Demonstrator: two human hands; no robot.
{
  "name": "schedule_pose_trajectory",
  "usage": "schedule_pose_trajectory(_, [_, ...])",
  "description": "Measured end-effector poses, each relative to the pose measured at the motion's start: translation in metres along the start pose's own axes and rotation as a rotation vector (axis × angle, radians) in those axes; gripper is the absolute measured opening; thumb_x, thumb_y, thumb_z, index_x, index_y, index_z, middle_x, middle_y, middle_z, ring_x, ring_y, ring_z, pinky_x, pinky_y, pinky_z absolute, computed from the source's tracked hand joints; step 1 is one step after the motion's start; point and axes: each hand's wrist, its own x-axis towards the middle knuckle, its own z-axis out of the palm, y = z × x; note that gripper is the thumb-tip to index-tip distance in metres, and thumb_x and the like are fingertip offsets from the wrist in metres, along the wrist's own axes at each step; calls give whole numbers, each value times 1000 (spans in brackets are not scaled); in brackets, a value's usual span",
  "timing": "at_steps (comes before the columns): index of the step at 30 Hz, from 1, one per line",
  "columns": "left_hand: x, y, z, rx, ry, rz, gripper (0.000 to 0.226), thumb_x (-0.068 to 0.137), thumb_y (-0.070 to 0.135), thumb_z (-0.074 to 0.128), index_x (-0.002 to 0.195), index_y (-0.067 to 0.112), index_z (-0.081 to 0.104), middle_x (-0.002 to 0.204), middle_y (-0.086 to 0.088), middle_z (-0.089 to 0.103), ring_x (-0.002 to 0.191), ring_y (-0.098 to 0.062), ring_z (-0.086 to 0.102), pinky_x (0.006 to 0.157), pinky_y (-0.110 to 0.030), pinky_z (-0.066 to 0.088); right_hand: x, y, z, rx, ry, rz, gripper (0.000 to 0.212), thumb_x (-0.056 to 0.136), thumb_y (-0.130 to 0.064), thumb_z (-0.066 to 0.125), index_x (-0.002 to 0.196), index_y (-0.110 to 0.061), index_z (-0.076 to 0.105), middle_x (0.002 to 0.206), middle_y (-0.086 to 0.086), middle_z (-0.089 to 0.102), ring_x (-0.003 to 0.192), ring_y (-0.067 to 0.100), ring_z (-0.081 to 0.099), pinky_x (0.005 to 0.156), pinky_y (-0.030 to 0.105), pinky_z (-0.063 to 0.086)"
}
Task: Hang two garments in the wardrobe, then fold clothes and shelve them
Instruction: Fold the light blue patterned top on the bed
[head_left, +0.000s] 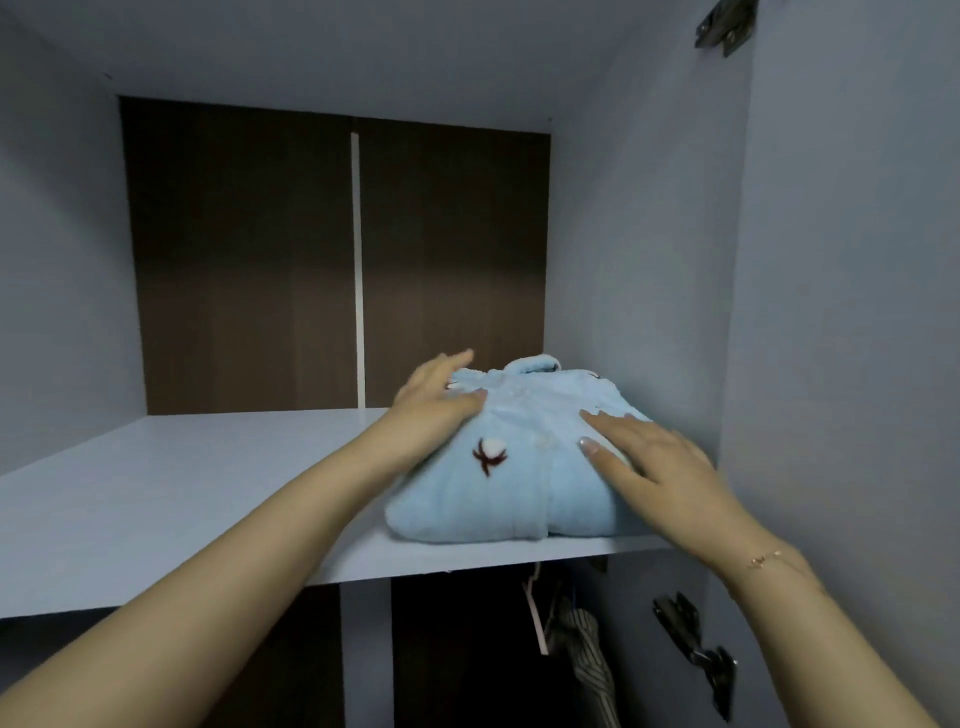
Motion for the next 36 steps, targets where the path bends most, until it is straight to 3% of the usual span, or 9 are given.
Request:
schedule_pose_trajectory(2, [-18, 6, 17, 339, -165, 149, 50, 96, 54, 43, 145, 48, 31, 161, 12, 11, 149, -12, 5, 120, -43, 8, -6, 6, 7, 83, 25, 20, 47, 98, -54, 36, 141, -41, 45, 149, -19, 40, 140, 3, 31, 117, 34, 22])
schedule_pose_trajectory(4, [-32, 4, 38, 478, -193, 145, 52, 96, 61, 32, 146, 51, 23, 161, 11, 13, 149, -13, 5, 119, -45, 10, -4, 12, 8, 110, 46, 36, 44, 100, -50, 36, 140, -37, 49, 147, -18, 45, 138, 4, 35, 115, 31, 26])
schedule_pose_trajectory(11, [-55, 2, 48, 577, -72, 109, 53, 97, 61, 27, 148, 49, 21, 160, 9, 18, 148, -13, 12, 116, -45, 22, -14, 13, 15, 89, 128, 23, 42, 103, -41, 38, 141, -29, 50, 146, -9, 48, 138, 11, 37, 116, 31, 22])
schedule_pose_trajectory(15, [-93, 26, 49, 614, 192, 223, 55, 97, 47, 46, 148, 30, 36, 154, 2, 35, 140, -18, 30, 114, -38, 26, -58, 6, 6, 285, 264, -70, 39, 102, -14, 42, 139, -19, 52, 147, -5, 48, 140, 8, 36, 122, 27, 7])
schedule_pose_trajectory(18, [-141, 32, 58, 524, 295, 352, 53, 95, 39, 54, 145, 25, 42, 153, 2, 36, 141, -17, 30, 114, -36, 22, -107, 0, -3, 326, 329, -95, 38, 101, -17, 48, 137, -23, 54, 144, -13, 48, 138, 0, 36, 119, 25, 19])
schedule_pose_trajectory(20, [-170, 27, 65, 551, 299, 403, 52, 95, 37, 54, 144, 22, 44, 153, -1, 36, 142, -20, 30, 116, -41, 24, -141, -5, -9, 356, 262, -73, 37, 101, -24, 49, 138, -27, 54, 145, -18, 46, 136, -7, 35, 112, 12, 25])
schedule_pose_trajectory(22, [-195, 18, 73, 581, 265, 423, 52, 95, 35, 53, 143, 17, 47, 153, -6, 36, 144, -24, 30, 116, -46, 27, -176, -14, -16, 347, 139, -33, 42, 98, -36, 47, 140, -35, 49, 148, -24, 39, 135, -12, 31, 104, 1, 23])
schedule_pose_trajectory(27, [-250, -9, 91, 520, 62, 458, 58, 94, 39, 50, 148, 22, 39, 160, -4, 23, 149, -21, 14, 120, -46, 14, -262, -44, -18, 109, 21, 94, 54, 97, -47, 44, 148, -48, 25, 153, -37, 16, 140, -14, 15, 109, 1, 10])
schedule_pose_trajectory(36, [-350, -58, 111, 267, -265, 589, 58, 94, 47, 40, 148, 26, 39, 160, 0, 23, 149, -19, 16, 120, -44, 14, -407, -115, 8, -262, 45, 423, 58, 100, -45, 45, 153, -35, 22, 160, -21, 14, 148, 0, 9, 122, 35, 14])
